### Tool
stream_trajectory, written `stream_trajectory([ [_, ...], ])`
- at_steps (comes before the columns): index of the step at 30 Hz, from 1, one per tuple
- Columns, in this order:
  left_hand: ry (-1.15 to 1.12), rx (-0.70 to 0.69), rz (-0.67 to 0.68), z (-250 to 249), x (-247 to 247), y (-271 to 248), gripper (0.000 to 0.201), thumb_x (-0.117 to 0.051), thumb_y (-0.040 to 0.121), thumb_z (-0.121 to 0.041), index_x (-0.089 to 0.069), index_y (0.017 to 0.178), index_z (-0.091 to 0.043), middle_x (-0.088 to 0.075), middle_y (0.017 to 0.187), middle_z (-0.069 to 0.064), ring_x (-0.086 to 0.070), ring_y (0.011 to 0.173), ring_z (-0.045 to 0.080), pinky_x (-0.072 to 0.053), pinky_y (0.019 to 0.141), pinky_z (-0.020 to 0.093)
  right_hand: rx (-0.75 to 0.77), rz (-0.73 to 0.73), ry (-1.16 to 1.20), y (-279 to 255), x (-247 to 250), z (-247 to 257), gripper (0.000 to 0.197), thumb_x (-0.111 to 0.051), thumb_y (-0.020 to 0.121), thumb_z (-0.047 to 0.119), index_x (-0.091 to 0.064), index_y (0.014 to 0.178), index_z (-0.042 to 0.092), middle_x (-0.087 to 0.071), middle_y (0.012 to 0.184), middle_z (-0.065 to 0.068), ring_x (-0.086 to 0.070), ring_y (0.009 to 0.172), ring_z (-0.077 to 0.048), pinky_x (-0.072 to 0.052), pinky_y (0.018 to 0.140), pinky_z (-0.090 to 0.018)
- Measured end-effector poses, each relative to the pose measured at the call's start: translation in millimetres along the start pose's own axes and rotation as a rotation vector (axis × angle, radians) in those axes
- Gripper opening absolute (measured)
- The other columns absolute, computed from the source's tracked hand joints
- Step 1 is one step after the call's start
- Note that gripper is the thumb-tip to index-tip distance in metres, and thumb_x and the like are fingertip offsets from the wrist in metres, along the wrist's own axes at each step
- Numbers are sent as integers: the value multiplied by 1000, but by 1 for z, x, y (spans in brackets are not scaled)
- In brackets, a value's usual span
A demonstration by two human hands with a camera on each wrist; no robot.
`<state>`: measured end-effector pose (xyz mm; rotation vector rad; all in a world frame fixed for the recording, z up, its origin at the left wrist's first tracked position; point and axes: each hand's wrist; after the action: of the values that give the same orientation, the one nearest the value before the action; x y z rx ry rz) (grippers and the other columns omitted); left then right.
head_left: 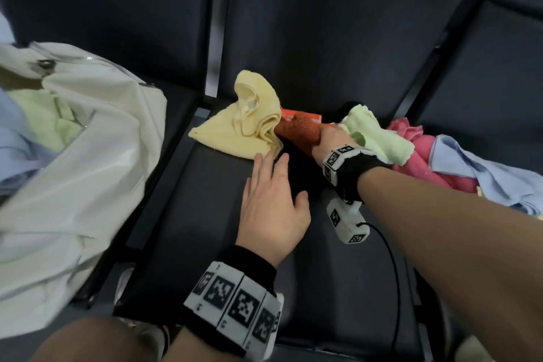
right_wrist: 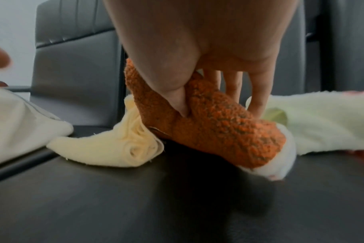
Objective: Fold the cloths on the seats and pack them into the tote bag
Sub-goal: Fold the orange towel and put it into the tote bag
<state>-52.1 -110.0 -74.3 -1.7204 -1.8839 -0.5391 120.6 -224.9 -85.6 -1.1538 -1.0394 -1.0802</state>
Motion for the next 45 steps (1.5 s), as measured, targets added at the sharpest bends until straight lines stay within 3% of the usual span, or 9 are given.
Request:
stream_trajectory([
  [11,-9,-2,165,-28,27,-64,76,-58,97,-31,-16,158,-11,-22,163,5,-14,151,19,-19,122,32,-143,-160,172,-106,152,-11,12,-53,85,18,-56,93,9,-62,101,-15,-62,83,-36,-53,74,-36],
  [21,-153,-253,-327,-139,105,-61,72,-67,84,-16,-36,149,-12,-42,147,10,-39,138,27,-33,116,45,-41,-283,469,-202,263,0,34,-62,73,34,-67,101,15,-70,97,-10,-67,82,-31,-59,79,-41],
  [24,-52,-257,-414,-161,132,-64,78,-69,84,-15,-32,152,-15,-37,153,9,-31,144,24,-29,118,48,0,-311,661,-230,275,1,25,-64,70,37,-70,87,20,-72,93,-10,-70,82,-33,-59,77,-47],
  [27,19,-233,-428,-175,153,-74,34,-63,86,-20,-64,120,-23,-68,116,3,-62,112,26,-50,98,44,-16,-331,805,-249,271,-10,14,-69,77,34,-63,70,23,-72,90,-8,-70,82,-32,-59,80,-47],
  [31,69,-161,-395,-184,163,-86,15,-61,92,-30,-70,102,-24,-72,100,3,-66,99,26,-53,90,40,-84,-315,942,-260,260,-26,29,-78,68,40,-58,79,23,-71,89,-8,-70,79,-30,-59,76,-49],
  [37,-301,-106,-320,-202,173,-84,16,-63,94,-26,-72,90,-13,-74,94,11,-69,94,28,-54,92,45,-92,-311,1010,-262,262,-24,35,-78,65,44,-56,80,21,-70,92,-9,-69,85,-32,-57,82,-49],
  [40,-468,-38,-277,-212,178,-82,16,-62,96,-21,-67,82,-15,-70,86,12,-67,83,28,-57,86,44,-77,-322,930,-266,263,-24,20,-74,78,32,-61,88,21,-70,101,-4,-67,95,-24,-54,88,-34],
  [43,-610,8,-223,-223,181,-80,15,-61,97,-17,-66,88,-7,-67,84,13,-66,74,27,-57,75,38,51,-376,902,-275,266,-18,30,-74,78,39,-66,99,19,-64,94,5,-61,89,-13,-44,79,-22],
  [45,-653,20,-192,-229,180,-79,16,-59,99,-16,-66,101,-1,-67,87,15,-65,72,24,-56,72,35,190,-253,917,-280,267,-9,38,-76,68,54,-73,85,20,-70,83,5,-64,76,-11,-52,78,-27],
])
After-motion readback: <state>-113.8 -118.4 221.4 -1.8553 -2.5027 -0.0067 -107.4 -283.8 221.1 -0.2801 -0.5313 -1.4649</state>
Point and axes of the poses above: each hand's wrist, its own y-axis towards the middle knuckle, its own x-axis out of the back of the hand, z = x × y
